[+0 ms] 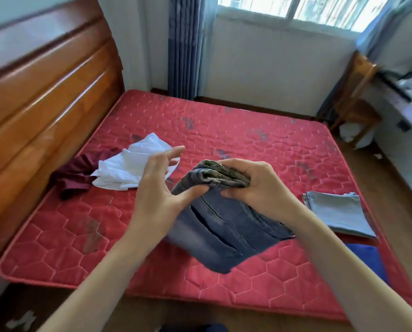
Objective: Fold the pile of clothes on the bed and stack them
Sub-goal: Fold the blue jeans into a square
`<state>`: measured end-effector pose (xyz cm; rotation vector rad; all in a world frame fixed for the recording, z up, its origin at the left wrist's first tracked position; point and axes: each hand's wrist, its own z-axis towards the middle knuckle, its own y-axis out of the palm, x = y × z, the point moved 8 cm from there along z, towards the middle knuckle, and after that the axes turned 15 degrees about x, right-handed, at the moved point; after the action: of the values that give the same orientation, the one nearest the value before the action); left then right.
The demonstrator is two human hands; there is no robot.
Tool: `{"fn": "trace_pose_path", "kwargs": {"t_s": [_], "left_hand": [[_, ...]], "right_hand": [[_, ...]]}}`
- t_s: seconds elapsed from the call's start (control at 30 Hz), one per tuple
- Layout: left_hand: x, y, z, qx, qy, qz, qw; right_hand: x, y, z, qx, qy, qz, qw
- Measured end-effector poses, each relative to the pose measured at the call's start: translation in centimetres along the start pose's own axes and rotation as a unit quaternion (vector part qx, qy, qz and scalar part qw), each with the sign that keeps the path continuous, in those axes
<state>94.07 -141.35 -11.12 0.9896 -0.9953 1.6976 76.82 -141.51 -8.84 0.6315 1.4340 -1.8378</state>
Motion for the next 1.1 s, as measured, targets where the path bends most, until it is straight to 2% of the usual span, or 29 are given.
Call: {"fn": "trace_pose_path", "kwargs": {"t_s": [0.1,0.17,0.27,0.37,0.43,0.6,0.77,0.83,0.93,1.03,1.1], "left_hand": [[1.8,2.6,1.2,-0.150,0.035,-0.003,0.988],[3.3,3.8,1.1,-0.185,0.054,-0.041,0.980],[4.5,3.2,0.4,-0.115,0.104,-0.045,0.987],[4.0,2.7,-1.8,-0.065,0.119,-0.045,0.990],[3.8,2.7,-3.2,-0.043,0.124,-0.025,0.991],[2.4,3.5,-5.2,-0.037,0.094,0.023,0.995],[1.5,4.2,-6.1,-0.062,0.088,0.036,0.994],[1.4,4.7,-6.3,-0.073,0.082,0.032,0.993],[1.5,5.2,-6.3,-0.084,0.079,0.027,0.993],[1.9,5.5,-6.2,-0.093,0.083,0.029,0.992],[2.2,5.4,-5.4,-0.083,0.077,0.029,0.993]], "right_hand": [[-2.7,-2.1,0.5,-0.005,-0.063,-0.018,0.998],[-4.4,-3.3,0.1,0.000,-0.101,-0.045,0.994],[-5.9,-5.5,-1.0,0.037,-0.140,-0.054,0.988],[-5.7,-9.3,-3.0,0.126,-0.145,-0.002,0.981],[-4.7,-10.9,-4.8,0.150,-0.142,-0.012,0.978],[-0.6,-10.5,-9.0,0.099,-0.027,-0.054,0.993],[3.1,-10.0,-10.6,0.057,0.082,-0.160,0.982],[3.9,-9.3,-10.5,0.034,0.077,-0.257,0.963],[3.9,-8.1,-9.7,0.025,0.017,-0.351,0.936],[4.1,-6.7,-9.0,0.001,-0.001,-0.392,0.920],[3.2,-7.1,-8.2,0.033,-0.049,-0.385,0.921]]}}
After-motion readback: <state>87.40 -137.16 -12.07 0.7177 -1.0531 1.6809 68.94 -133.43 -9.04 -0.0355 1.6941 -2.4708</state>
